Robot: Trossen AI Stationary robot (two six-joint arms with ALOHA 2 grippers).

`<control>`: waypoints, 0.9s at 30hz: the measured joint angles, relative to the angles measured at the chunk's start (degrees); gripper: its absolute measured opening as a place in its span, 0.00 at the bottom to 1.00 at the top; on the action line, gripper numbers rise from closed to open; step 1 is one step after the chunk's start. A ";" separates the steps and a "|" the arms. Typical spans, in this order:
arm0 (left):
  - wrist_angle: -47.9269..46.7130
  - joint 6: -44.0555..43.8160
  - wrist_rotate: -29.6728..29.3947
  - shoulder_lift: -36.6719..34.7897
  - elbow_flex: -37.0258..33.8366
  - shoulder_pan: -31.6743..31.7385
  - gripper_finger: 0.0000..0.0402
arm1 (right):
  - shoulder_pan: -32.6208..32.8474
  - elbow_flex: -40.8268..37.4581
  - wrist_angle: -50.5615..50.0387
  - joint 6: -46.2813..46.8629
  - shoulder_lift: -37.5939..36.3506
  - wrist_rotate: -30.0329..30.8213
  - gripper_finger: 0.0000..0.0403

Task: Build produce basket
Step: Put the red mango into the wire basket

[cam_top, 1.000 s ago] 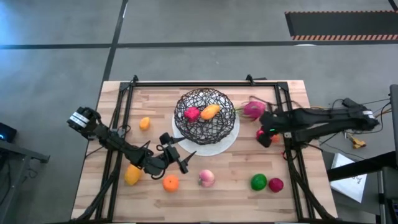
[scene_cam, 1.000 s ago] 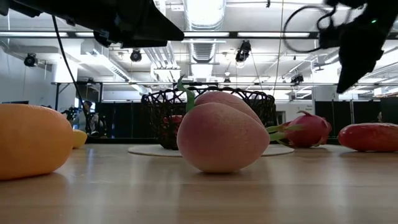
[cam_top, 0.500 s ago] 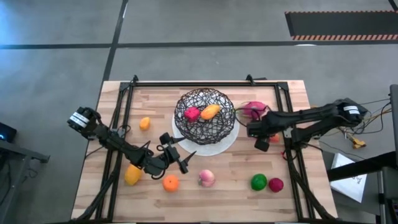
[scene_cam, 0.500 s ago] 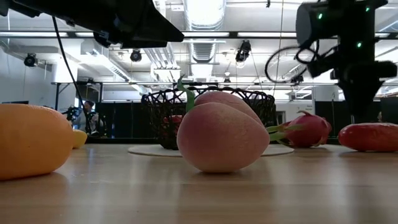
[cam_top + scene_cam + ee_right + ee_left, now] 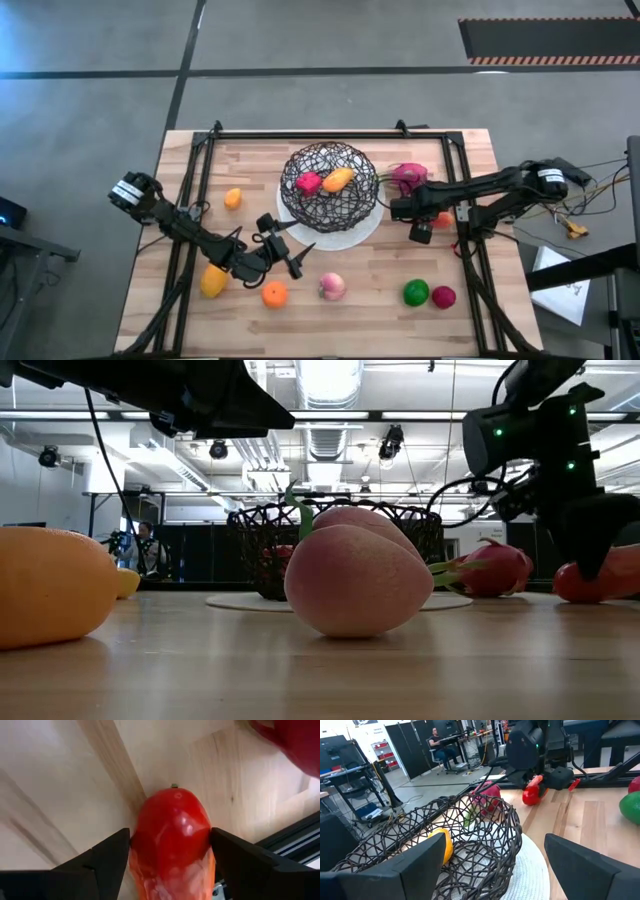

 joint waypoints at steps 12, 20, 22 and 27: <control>0.02 -0.04 0.04 0.00 -0.04 0.00 0.80 | 0.00 -0.93 0.63 -2.12 0.56 0.54 0.45; 0.02 -0.04 0.05 0.02 -0.07 0.00 0.80 | 0.39 4.01 0.57 -0.66 -6.83 -0.70 0.42; 0.06 -0.04 0.05 0.02 -0.07 0.00 0.80 | 0.70 6.68 0.84 -0.64 -8.76 -0.59 0.42; 0.20 -0.04 0.04 0.02 0.02 0.00 0.80 | 0.79 15.25 2.81 -0.97 -11.86 3.22 0.42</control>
